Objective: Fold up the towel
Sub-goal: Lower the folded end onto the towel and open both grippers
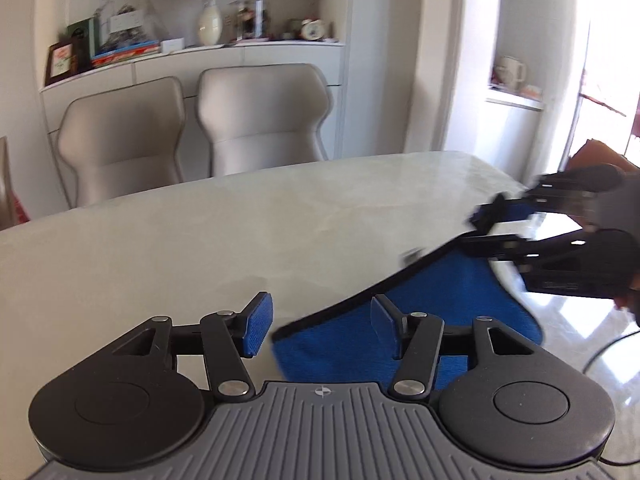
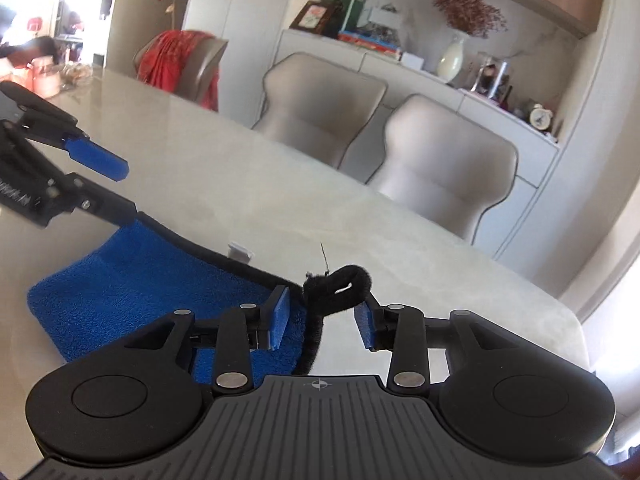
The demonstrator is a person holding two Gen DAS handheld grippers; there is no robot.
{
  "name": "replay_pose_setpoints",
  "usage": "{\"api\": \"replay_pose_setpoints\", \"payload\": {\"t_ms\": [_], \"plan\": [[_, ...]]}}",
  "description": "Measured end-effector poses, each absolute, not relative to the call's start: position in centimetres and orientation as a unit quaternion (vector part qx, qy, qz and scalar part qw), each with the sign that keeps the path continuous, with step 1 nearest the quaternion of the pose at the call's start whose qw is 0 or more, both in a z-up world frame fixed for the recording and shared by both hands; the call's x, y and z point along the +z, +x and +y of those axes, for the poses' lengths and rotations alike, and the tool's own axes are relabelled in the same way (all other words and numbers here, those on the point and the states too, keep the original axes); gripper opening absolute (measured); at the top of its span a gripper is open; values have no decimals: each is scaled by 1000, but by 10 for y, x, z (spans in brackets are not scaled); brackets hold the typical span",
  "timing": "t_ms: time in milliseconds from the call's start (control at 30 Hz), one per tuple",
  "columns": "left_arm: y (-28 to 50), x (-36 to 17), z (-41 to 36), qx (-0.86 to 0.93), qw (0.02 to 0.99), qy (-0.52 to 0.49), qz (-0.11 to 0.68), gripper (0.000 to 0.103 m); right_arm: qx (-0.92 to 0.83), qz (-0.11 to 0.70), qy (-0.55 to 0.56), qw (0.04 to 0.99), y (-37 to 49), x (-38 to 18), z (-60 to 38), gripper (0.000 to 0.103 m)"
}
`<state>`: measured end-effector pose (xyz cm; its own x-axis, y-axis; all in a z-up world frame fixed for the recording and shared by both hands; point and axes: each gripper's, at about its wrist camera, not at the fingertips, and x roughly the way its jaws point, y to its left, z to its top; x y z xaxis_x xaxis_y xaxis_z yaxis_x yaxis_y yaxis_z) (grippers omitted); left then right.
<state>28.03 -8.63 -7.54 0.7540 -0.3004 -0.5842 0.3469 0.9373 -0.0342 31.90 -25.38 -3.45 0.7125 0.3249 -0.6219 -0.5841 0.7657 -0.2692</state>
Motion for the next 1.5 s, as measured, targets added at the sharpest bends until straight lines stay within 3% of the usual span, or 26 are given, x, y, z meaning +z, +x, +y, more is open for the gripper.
{"api": "replay_pose_setpoints", "payload": {"t_ms": [100, 300, 500, 867, 1167, 1333, 1500], "plan": [[281, -83, -99, -200, 926, 38, 317, 58, 250, 290, -270, 883, 330, -48, -238, 37], [289, -114, -107, -185, 909, 51, 371, 58, 248, 297, -225, 894, 320, -44, -253, 38], [290, -124, -89, -181, 907, 30, 378, 58, 245, 303, -178, 903, 311, -40, -268, 53], [285, -125, -90, -168, 911, 26, 376, 62, 290, 369, -113, 876, 322, -60, -262, 51], [286, -116, -91, -157, 910, 14, 382, 65, 275, 351, -149, 883, 343, -60, -251, 51], [260, -93, -90, -160, 914, -59, 369, 75, 288, 348, -101, 886, 305, -37, -269, 52], [235, -93, -100, -185, 905, -90, 372, 76, 311, 379, -89, 867, 266, -43, -273, 52]]}}
